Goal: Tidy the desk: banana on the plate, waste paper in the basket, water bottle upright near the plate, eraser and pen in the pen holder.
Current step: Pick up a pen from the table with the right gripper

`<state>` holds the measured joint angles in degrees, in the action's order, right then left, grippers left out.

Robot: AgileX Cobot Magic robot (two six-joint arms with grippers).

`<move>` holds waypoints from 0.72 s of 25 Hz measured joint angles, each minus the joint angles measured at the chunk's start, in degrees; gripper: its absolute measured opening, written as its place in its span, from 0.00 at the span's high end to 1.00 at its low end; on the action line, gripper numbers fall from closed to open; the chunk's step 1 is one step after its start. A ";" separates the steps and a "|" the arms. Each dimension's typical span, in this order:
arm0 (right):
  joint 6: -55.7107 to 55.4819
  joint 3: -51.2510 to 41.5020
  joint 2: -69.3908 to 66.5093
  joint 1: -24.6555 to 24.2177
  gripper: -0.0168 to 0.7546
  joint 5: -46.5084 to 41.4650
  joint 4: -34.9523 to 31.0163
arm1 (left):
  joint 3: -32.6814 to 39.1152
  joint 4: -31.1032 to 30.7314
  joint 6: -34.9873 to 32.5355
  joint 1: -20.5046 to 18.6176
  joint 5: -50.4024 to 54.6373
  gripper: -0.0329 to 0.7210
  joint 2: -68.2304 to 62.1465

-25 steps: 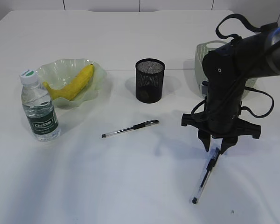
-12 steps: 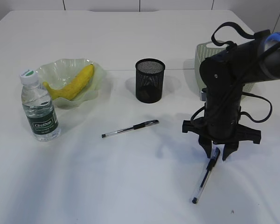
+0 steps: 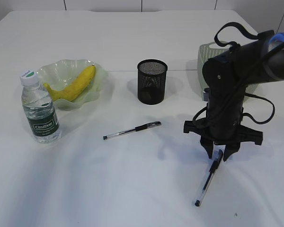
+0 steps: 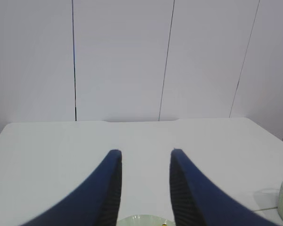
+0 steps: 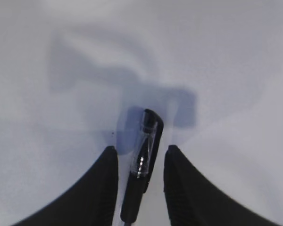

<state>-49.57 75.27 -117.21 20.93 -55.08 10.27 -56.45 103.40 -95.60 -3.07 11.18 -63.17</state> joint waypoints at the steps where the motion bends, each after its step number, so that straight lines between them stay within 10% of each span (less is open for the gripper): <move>1: 0.00 0.00 0.00 0.00 0.66 0.15 0.00 | 0.00 0.00 0.00 0.00 0.00 0.64 0.00; 18: 0.00 0.00 0.00 0.00 0.64 0.42 0.00 | 0.00 0.00 0.00 0.00 0.00 0.64 0.00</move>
<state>-49.57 75.27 -117.21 20.93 -54.66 10.27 -56.45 103.40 -95.60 -3.07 11.18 -63.17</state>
